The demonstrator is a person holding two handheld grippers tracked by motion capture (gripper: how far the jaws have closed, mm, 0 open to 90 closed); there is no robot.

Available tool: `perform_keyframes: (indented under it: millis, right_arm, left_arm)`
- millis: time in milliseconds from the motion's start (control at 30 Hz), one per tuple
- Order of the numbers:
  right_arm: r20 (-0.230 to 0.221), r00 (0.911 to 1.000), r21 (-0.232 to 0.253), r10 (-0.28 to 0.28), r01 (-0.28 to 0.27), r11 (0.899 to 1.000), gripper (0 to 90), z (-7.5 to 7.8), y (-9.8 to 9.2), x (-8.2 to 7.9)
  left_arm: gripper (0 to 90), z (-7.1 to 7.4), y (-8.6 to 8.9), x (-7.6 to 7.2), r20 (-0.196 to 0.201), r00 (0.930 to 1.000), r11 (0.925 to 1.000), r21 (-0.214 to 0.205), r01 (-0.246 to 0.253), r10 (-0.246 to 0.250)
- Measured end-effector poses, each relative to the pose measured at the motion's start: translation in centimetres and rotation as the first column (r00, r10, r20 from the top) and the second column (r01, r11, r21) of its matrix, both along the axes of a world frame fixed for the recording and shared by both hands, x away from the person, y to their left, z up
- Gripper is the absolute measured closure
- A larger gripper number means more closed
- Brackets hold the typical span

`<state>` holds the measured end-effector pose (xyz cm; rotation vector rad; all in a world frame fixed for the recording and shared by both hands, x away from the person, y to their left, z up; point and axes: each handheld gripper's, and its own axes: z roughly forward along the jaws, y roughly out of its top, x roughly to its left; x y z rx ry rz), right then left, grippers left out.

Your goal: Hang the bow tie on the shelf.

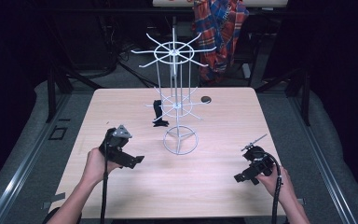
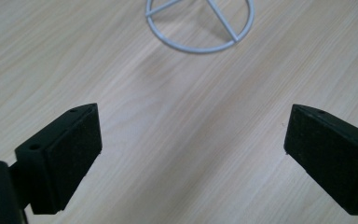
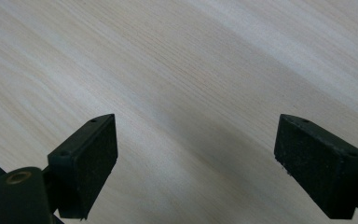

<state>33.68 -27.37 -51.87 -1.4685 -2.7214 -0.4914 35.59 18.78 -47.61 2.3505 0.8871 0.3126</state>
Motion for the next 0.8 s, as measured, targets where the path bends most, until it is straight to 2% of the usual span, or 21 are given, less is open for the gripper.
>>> perform_keyframes:
  millis: [33, 67, 167, 233, 300, 400, 567, 700, 800]
  right_arm:
    - [-0.013, 0.9999, -0.001, -0.005, 0.005, 1.0, 12.9, 0.0, 0.0, 0.0]
    - [0.002, 1.0, -0.012, -0.005, 0.005, 1.0, 13.0, 0.1, 0.1, -0.1]
    - [-0.001, 1.0, -0.014, -0.006, 0.006, 1.0, 13.0, 0.1, 0.1, -0.1]
    - [-0.001, 1.0, -0.012, -0.007, 0.007, 1.0, 13.0, 0.0, 0.1, -0.1]
    - [-0.005, 1.0, -0.022, -0.001, 0.001, 1.0, 13.0, 0.0, 0.1, -0.1]
    - [-0.004, 0.9999, -0.031, 0.009, -0.01, 0.999, 12.9, 0.0, 0.1, -0.1]
    - [-0.013, 0.9999, -0.014, 0.01, -0.011, 1.0, 12.8, 0.0, 0.2, -0.1]
    - [-0.016, 0.9998, -0.005, 0.01, -0.011, 1.0, 12.8, -0.1, 0.2, -0.2]
    - [-0.019, 0.9998, 0.0, 0.011, -0.011, 1.0, 12.1, -0.1, 0.3, -0.2]
  left_arm:
    - [3.4, -0.2, 0.1, -0.2, 0.005, 0.9999, 0.9999, 0.008, -0.009, 0.009]
    - [3.4, -0.2, 0.1, -0.4, 0.004, 1.0, 0.9999, 0.011, -0.008, 0.008]
    - [3.7, -0.3, 0.2, -1.2, 0.048, 0.9985, 0.9969, 0.073, -0.029, 0.026]
    - [3.7, -0.3, 0.2, -1.5, 0.047, 0.9985, 0.996, 0.084, -0.032, 0.029]
    - [3.6, -0.6, 0.3, -1.9, 0.031, 0.9989, 0.9939, 0.103, -0.038, 0.035]
    - [3.4, -1.2, 0.6, -2.4, 0.001, 0.9984, 0.9924, 0.109, -0.057, 0.057]
    - [1.3, -2.2, 1.4, -3.1, -0.071, 0.9939, 0.9892, 0.126, -0.075, 0.084]
    - [1.3, -2.7, 1.5, -2.8, -0.081, 0.99, 0.9797, 0.174, -0.1, 0.116]
    - [0.0, -2.9, 1.6, -2.4, -0.088, 0.9898, 0.9785, 0.183, -0.095, 0.112]
